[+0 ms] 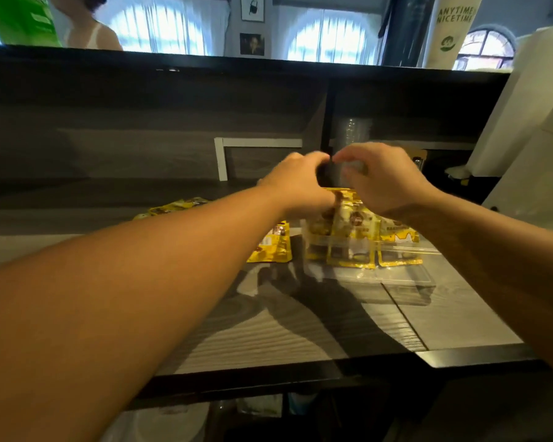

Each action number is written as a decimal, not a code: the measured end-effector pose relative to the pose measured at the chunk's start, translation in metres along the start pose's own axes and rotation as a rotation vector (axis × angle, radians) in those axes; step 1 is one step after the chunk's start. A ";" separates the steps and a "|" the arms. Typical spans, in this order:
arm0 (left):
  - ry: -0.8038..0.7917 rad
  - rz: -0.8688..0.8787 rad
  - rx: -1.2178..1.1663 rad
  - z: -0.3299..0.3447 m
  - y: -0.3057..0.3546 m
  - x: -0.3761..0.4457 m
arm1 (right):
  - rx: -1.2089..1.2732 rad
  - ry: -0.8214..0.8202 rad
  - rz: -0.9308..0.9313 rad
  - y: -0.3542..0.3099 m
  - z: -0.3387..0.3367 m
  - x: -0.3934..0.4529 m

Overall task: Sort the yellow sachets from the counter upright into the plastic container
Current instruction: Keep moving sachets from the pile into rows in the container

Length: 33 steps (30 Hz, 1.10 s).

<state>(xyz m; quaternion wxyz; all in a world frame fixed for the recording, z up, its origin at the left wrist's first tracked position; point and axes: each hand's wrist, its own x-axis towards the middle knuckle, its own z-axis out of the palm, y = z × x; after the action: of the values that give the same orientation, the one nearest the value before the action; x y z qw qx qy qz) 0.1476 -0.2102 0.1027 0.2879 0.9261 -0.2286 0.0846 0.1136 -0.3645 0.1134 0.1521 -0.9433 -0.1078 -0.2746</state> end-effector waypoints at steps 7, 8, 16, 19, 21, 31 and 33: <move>0.319 -0.098 0.123 -0.035 -0.090 -0.057 | 0.154 0.015 -0.142 -0.096 0.046 -0.001; 0.326 -0.135 0.145 -0.037 -0.104 -0.064 | 0.174 -0.014 -0.158 -0.107 0.058 -0.002; 0.019 -0.226 0.386 -0.019 -0.169 -0.100 | -0.120 -0.455 0.094 -0.116 0.148 -0.005; 0.047 -0.210 0.376 -0.019 -0.168 -0.096 | -0.038 -0.468 0.145 -0.102 0.156 -0.001; 0.074 -0.212 0.373 -0.020 -0.164 -0.094 | 0.020 -0.440 0.146 -0.100 0.156 0.000; 0.174 -0.020 0.437 -0.017 -0.151 -0.101 | 0.218 -0.247 0.121 -0.109 0.130 -0.009; 0.113 0.012 0.425 -0.016 -0.150 -0.101 | 0.204 -0.285 0.122 -0.108 0.129 -0.011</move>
<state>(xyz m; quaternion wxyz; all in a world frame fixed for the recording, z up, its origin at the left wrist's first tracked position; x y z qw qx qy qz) 0.1293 -0.0538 0.0123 0.0981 0.9584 -0.1948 0.1842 0.1358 -0.2204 0.0289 0.2464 -0.9572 -0.0980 -0.1158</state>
